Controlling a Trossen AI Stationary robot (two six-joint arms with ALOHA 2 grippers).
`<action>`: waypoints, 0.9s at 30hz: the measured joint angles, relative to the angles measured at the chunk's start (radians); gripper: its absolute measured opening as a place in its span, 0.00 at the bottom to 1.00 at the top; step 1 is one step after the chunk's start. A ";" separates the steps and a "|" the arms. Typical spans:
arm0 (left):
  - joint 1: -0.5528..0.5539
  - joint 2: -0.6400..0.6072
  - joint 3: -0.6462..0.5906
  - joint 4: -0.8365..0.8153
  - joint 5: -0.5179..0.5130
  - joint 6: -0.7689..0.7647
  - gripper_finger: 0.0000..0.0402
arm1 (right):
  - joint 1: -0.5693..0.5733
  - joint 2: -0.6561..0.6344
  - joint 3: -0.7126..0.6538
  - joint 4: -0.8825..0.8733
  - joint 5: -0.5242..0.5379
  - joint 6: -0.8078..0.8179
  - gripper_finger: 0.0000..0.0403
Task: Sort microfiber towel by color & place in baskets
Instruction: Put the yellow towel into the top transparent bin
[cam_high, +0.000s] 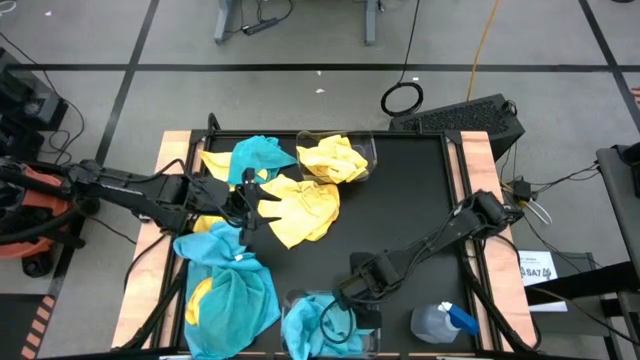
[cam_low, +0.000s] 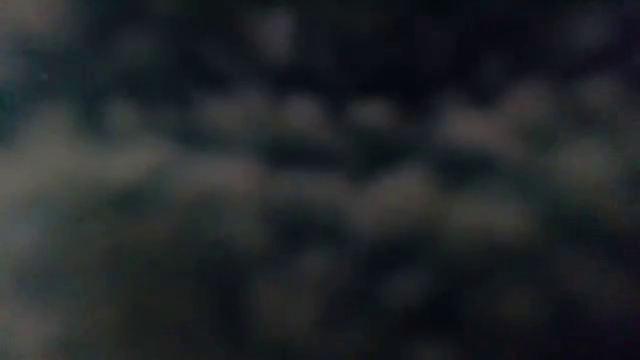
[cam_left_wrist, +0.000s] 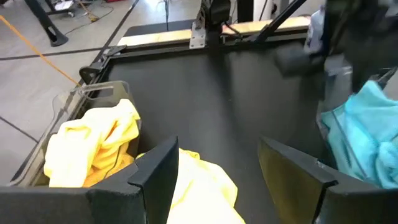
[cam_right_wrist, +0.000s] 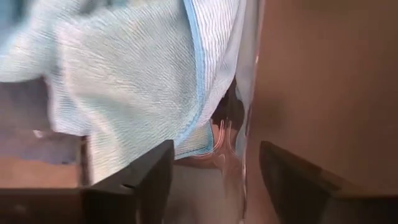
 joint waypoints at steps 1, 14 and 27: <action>0.002 0.012 0.000 0.000 -0.001 0.000 0.56 | 0.000 -0.017 0.001 0.002 0.009 0.003 0.60; 0.118 0.345 0.000 -0.158 -0.027 0.009 0.56 | 0.037 -0.244 0.001 0.011 0.182 -0.012 0.71; 0.340 0.693 0.000 -0.105 0.169 0.061 0.55 | 0.101 -0.262 0.001 -0.008 0.264 -0.019 0.71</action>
